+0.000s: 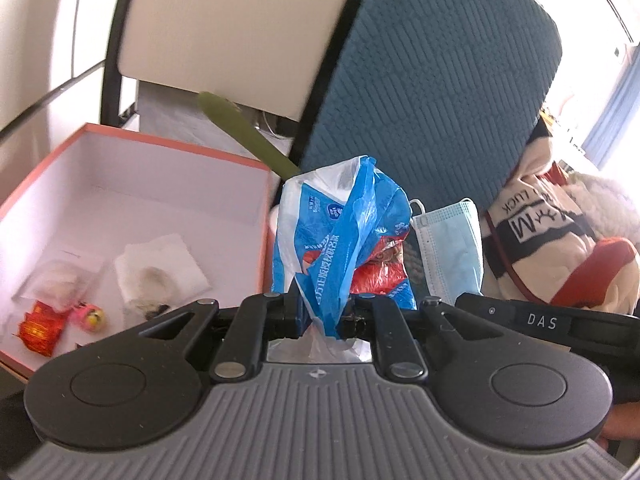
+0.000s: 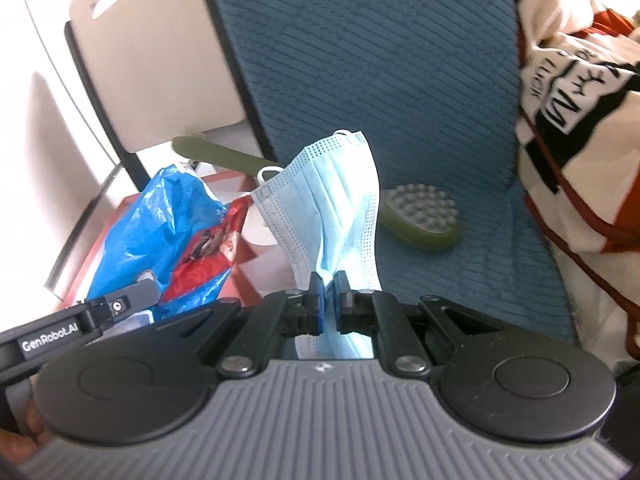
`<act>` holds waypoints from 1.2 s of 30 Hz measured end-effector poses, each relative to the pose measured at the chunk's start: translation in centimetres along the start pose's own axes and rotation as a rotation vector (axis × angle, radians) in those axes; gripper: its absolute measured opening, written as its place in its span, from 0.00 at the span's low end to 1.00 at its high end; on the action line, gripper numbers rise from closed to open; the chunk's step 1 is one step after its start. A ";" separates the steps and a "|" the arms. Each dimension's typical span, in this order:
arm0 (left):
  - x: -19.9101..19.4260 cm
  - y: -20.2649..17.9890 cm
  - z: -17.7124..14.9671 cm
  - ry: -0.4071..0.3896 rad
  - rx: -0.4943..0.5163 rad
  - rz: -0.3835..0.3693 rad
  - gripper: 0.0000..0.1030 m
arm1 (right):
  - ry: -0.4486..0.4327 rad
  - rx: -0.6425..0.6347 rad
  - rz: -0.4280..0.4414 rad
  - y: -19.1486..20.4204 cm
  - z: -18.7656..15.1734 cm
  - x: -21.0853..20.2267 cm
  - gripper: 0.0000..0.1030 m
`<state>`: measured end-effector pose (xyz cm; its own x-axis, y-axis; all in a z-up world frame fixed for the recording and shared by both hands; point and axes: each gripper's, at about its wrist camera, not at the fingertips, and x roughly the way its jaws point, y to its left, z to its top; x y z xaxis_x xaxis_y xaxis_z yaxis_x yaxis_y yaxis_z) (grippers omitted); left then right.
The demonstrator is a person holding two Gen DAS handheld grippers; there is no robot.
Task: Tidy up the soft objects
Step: 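Carry the wet-wipe packet and face mask in both tools over the pink box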
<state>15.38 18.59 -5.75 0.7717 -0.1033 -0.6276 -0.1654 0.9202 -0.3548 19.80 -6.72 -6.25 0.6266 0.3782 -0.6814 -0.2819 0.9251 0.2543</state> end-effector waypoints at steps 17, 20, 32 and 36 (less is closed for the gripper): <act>-4.0 9.7 2.4 -0.041 -0.084 0.087 0.15 | 0.040 -0.107 0.153 10.5 0.2 2.4 0.09; -4.6 10.7 2.3 -0.037 -0.099 0.109 0.15 | 0.060 -0.116 0.182 12.3 0.2 3.2 0.09; -2.2 13.6 3.0 0.022 -0.132 0.179 0.15 | 0.161 -0.146 0.178 16.6 0.1 9.8 0.09; -0.4 15.5 3.0 0.059 -0.152 0.188 0.15 | 0.195 -0.154 0.168 17.7 0.0 12.4 0.09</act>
<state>14.33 34.01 -8.89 0.6822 0.0387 -0.7302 -0.3965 0.8586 -0.3250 22.57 14.32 -10.16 0.4150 0.4983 -0.7613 -0.4856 0.8288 0.2778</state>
